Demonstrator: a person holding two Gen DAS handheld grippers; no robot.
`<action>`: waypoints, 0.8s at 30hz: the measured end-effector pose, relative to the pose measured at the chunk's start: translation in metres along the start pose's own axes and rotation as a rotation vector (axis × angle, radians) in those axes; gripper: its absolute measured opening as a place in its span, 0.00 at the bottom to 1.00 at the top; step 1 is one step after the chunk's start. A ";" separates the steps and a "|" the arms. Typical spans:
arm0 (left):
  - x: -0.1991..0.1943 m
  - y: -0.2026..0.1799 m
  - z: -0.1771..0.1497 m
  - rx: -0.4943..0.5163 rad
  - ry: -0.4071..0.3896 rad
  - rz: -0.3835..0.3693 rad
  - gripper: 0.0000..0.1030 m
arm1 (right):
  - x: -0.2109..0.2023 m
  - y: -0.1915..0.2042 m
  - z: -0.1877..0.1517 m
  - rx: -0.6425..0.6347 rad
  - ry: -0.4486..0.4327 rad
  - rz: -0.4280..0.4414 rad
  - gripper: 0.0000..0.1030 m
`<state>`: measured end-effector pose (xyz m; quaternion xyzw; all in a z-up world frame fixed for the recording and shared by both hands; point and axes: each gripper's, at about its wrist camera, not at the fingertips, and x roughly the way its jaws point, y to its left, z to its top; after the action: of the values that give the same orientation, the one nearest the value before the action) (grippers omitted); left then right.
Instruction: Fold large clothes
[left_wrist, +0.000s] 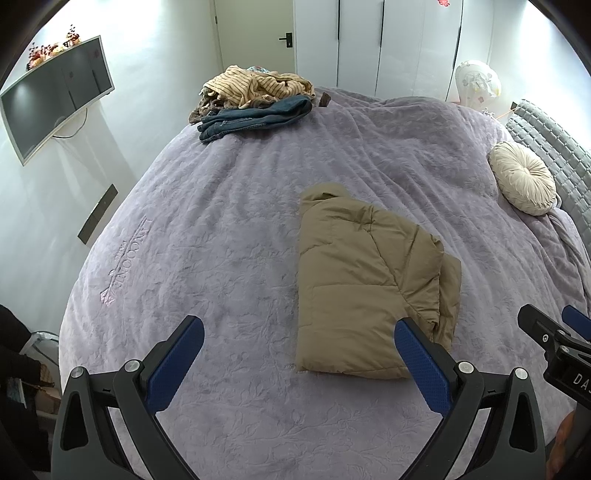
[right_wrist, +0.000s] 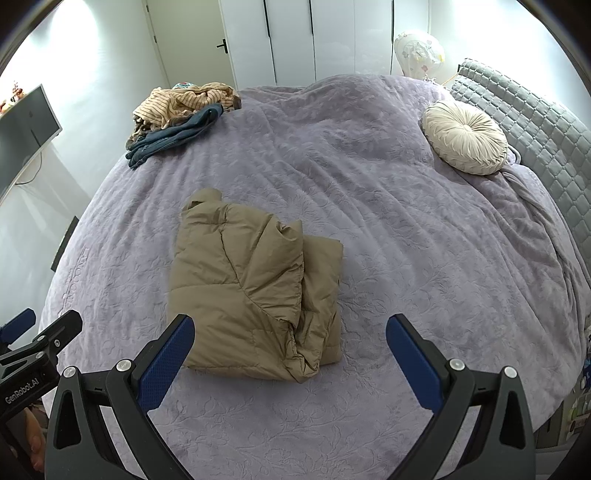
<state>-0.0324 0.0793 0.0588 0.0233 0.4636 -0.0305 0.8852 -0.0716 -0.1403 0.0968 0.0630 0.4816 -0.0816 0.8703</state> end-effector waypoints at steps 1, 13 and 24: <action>0.000 0.000 0.000 0.000 0.000 0.001 1.00 | 0.000 0.001 -0.001 0.000 0.000 0.000 1.00; 0.002 -0.002 0.002 0.004 0.004 -0.001 1.00 | 0.001 0.002 -0.003 0.003 0.004 0.001 1.00; 0.002 -0.005 0.000 0.009 0.003 0.004 1.00 | 0.002 0.002 -0.004 0.006 0.003 0.003 1.00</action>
<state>-0.0316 0.0743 0.0576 0.0283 0.4647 -0.0308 0.8845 -0.0732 -0.1380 0.0932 0.0664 0.4828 -0.0814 0.8694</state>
